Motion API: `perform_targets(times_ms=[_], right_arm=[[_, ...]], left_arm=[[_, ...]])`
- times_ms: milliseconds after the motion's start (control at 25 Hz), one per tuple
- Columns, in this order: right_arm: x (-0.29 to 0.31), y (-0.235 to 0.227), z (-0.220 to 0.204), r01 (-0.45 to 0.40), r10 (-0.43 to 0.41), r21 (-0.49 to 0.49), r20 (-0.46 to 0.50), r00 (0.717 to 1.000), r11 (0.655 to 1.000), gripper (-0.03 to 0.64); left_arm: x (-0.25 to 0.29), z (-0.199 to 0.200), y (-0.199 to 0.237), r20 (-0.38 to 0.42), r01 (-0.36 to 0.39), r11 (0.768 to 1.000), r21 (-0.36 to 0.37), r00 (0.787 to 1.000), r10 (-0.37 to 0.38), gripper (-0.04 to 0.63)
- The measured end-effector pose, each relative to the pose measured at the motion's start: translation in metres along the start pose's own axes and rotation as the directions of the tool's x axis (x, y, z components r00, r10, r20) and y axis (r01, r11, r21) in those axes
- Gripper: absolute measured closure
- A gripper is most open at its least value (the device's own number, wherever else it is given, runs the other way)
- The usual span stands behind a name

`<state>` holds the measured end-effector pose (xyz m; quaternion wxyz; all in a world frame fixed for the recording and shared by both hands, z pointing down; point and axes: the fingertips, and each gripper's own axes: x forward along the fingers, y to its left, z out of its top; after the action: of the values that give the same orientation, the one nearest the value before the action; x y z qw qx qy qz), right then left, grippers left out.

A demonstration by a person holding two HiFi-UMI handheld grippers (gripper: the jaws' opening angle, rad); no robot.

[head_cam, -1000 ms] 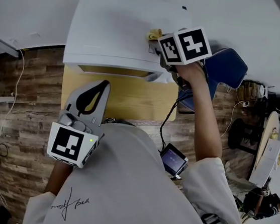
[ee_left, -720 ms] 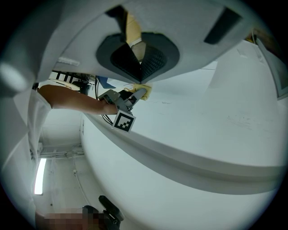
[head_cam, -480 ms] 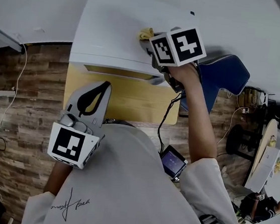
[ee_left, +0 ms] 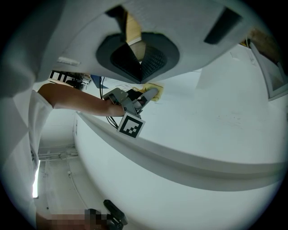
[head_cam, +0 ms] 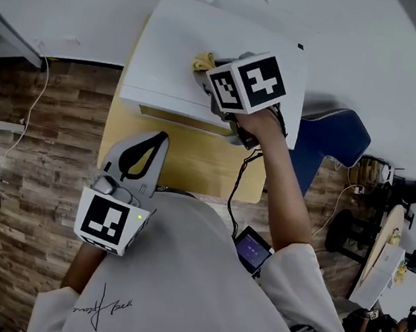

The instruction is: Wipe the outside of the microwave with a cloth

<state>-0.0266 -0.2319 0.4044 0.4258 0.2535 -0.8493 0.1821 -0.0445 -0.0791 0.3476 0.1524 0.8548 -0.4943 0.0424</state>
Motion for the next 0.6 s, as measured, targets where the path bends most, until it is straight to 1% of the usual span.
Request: perform_targets(times_ms=[320,600], right_arm=[[0.024,0.033,0.028,-0.093,0.094,-0.043,0.02,0.995,0.995,0.495],[0.041,0.054,0.049,-0.133,0.135,-0.086,0.018,0.991,0.987,0.495]], left_arm=[[-0.009,0.002,0.017,0.009,-0.051,0.999,-0.007,0.999,0.051,0.606],[-0.017,0.005,0.034,0.017,-0.095,0.995,-0.023,0.995,0.095,0.606]])
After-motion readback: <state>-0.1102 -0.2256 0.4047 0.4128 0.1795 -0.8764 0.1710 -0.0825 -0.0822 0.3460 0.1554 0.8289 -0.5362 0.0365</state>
